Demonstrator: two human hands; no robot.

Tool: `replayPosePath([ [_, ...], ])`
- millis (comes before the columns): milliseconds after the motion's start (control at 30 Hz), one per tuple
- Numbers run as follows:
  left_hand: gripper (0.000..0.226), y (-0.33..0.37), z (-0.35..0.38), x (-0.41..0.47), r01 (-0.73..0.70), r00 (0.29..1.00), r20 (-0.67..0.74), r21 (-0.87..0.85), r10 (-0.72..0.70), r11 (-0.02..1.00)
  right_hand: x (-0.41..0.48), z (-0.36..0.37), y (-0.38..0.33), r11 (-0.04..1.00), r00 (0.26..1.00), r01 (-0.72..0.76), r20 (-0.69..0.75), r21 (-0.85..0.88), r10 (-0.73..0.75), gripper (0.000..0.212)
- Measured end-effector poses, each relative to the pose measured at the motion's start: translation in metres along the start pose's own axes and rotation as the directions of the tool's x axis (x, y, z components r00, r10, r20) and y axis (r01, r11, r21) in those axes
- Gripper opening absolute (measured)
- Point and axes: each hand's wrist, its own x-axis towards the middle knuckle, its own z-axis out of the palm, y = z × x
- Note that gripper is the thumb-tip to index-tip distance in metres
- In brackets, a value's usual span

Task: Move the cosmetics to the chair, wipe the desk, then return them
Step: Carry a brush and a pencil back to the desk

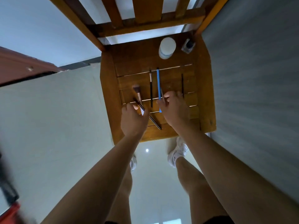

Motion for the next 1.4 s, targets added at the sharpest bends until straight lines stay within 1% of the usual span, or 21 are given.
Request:
replayPosePath([
  [100, 0.036, -0.005, -0.004, 0.006, -0.030, 1.000, -0.010, -0.040, 0.030, 0.999, 0.000, -0.002, 0.002, 0.998, 1.000, -0.006, -0.002, 0.060, 0.006, 0.028],
  [200, 0.027, -0.008, -0.008, 0.007, -0.077, 0.996, -0.048, -0.084, 0.073, 0.993, 0.002, -0.004, 0.003, 0.994, 1.000, -0.018, 0.011, 0.110, 0.017, 0.023],
  [433, 0.034, -0.009, -0.021, 0.008, -0.108, 0.991, -0.097, -0.179, 0.092, 0.978, -0.003, -0.012, 0.004, 0.981, 0.996, -0.049, -0.062, 0.187, 0.062, 0.020],
  [500, 0.032, -0.007, -0.033, 0.004, -0.124, 0.988, -0.116, -0.209, 0.102, 0.970, -0.009, -0.022, 0.001, 0.980, 0.995, -0.070, -0.063, 0.188, 0.084, 0.015],
  [567, 0.031, -0.004, -0.052, -0.006, -0.137, 0.987, -0.121, -0.269, 0.108, 0.953, -0.018, -0.038, -0.005, 0.970, 0.995, -0.070, -0.053, 0.233, 0.084, 0.016],
  [633, 0.029, 0.004, -0.082, -0.019, -0.139, 0.988, -0.118, -0.348, 0.104, 0.927, -0.029, -0.064, -0.018, 0.946, 0.995, -0.056, -0.055, 0.318, 0.078, 0.018],
  [700, 0.025, 0.016, -0.123, -0.036, -0.163, 0.985, -0.121, -0.426, 0.122, 0.890, -0.043, -0.099, -0.040, 0.926, 0.996, -0.011, -0.081, 0.377, 0.045, 0.021],
  [767, 0.016, 0.034, -0.172, -0.056, -0.221, 0.973, -0.166, -0.460, 0.161, 0.860, -0.061, -0.141, -0.067, 0.905, 0.989, 0.077, -0.148, 0.418, -0.016, 0.017],
  [833, 0.007, 0.052, -0.227, -0.081, -0.297, 0.950, -0.236, -0.468, 0.205, 0.832, -0.082, -0.187, -0.099, 0.879, 0.968, 0.177, -0.239, 0.442, -0.075, 0.009],
  [867, 0.006, 0.060, -0.254, -0.095, -0.331, 0.936, -0.271, -0.471, 0.223, 0.818, -0.093, -0.210, -0.115, 0.865, 0.957, 0.218, -0.273, 0.453, -0.098, 0.009],
  [933, 0.012, 0.071, -0.306, -0.124, -0.379, 0.914, -0.334, -0.493, 0.232, 0.784, -0.114, -0.250, -0.144, 0.829, 0.940, 0.281, -0.314, 0.483, -0.136, 0.014],
  [1000, 0.020, 0.075, -0.351, -0.156, -0.410, 0.892, -0.398, -0.512, 0.214, 0.755, -0.134, -0.281, -0.170, 0.781, 0.926, 0.348, -0.322, 0.518, -0.199, 0.023],
  [1033, 0.017, 0.073, -0.370, -0.174, -0.424, 0.879, -0.436, -0.524, 0.195, 0.739, -0.144, -0.294, -0.184, 0.750, 0.911, 0.398, -0.323, 0.528, -0.255, 0.024],
  [1100, 0.006, 0.061, -0.402, -0.212, -0.444, 0.844, -0.515, -0.519, 0.148, 0.730, -0.163, -0.312, -0.212, 0.679, 0.866, 0.500, -0.314, 0.538, -0.389, 0.022],
  [1200, 0.005, 0.028, -0.434, -0.275, -0.459, 0.771, -0.634, -0.487, 0.060, 0.743, -0.196, -0.327, -0.254, 0.581, 0.766, 0.617, -0.235, 0.531, -0.598, 0.017],
  [1267, 0.008, 0.000, -0.446, -0.318, -0.447, 0.735, -0.677, -0.518, -0.030, 0.729, -0.224, -0.330, -0.280, 0.529, 0.686, 0.674, -0.173, 0.515, -0.706, 0.016],
  [1333, 0.012, -0.030, -0.457, -0.361, -0.432, 0.692, -0.712, -0.544, -0.122, 0.719, -0.258, -0.329, -0.308, 0.464, 0.593, 0.737, -0.141, 0.492, -0.792, 0.013],
  [1400, 0.010, -0.067, -0.465, -0.402, -0.420, 0.637, -0.740, -0.566, -0.214, 0.709, -0.300, -0.320, -0.335, 0.394, 0.506, 0.771, -0.105, 0.501, -0.856, 0.010],
])
